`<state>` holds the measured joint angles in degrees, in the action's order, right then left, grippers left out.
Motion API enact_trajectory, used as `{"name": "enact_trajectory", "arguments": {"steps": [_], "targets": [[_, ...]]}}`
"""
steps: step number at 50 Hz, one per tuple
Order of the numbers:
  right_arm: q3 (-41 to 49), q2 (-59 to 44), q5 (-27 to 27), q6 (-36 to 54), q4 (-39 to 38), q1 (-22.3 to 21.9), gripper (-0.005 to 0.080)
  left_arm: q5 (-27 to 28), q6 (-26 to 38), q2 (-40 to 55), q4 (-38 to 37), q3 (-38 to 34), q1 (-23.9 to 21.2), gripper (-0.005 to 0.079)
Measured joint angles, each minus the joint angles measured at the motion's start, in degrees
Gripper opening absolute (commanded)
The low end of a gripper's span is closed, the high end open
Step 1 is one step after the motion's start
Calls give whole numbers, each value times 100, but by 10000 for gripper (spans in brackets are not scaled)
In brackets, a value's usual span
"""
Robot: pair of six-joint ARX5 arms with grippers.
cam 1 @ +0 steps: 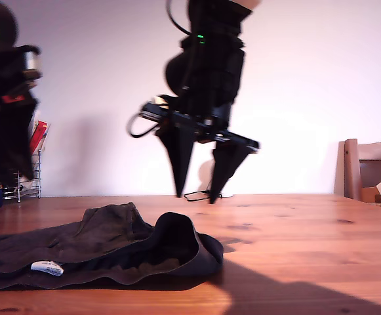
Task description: Fold the underwear in front of you. After folding it, place it to the left side.
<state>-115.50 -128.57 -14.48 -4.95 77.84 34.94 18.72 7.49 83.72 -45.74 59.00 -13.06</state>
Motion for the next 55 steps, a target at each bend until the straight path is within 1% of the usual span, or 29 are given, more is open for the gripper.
{"name": "enact_trajectory", "arguments": {"steps": [5, 10, 19, 25, 30, 37, 44, 51, 53, 55], "targets": [[0, 0, 4, -92, 2, -116, 424, 26, 2, 15, 208, 0, -127, 285], [0, 0, 0, -129, 2, -103, 424, 31, 2, 151, 463, 2, -238, 285], [42, 0, -2, -264, -57, -17, 423, 31, 4, 870, 780, 2, -393, 284], [269, 0, -24, -275, -164, 4, 424, 35, 11, 1353, 852, 2, -459, 284], [627, 0, -24, -345, -269, 4, 424, 55, 63, 1558, 896, 2, -481, 284], [1058, 0, -37, -479, -457, -9, 424, 61, 111, 1729, 927, 2, -492, 284], [1355, 0, -299, -586, -780, -2, 424, 74, 153, 1801, 962, 2, -492, 284], [1543, 11, -382, -741, -1119, 2, 420, 72, 173, 1801, 955, 2, -492, 284], [1565, 22, -407, -758, -1152, 2, 408, 74, 173, 1801, 960, 2, -492, 283], [1600, 46, -409, -765, -1193, 2, 379, 72, 173, 1801, 962, 2, -492, 283]]}}
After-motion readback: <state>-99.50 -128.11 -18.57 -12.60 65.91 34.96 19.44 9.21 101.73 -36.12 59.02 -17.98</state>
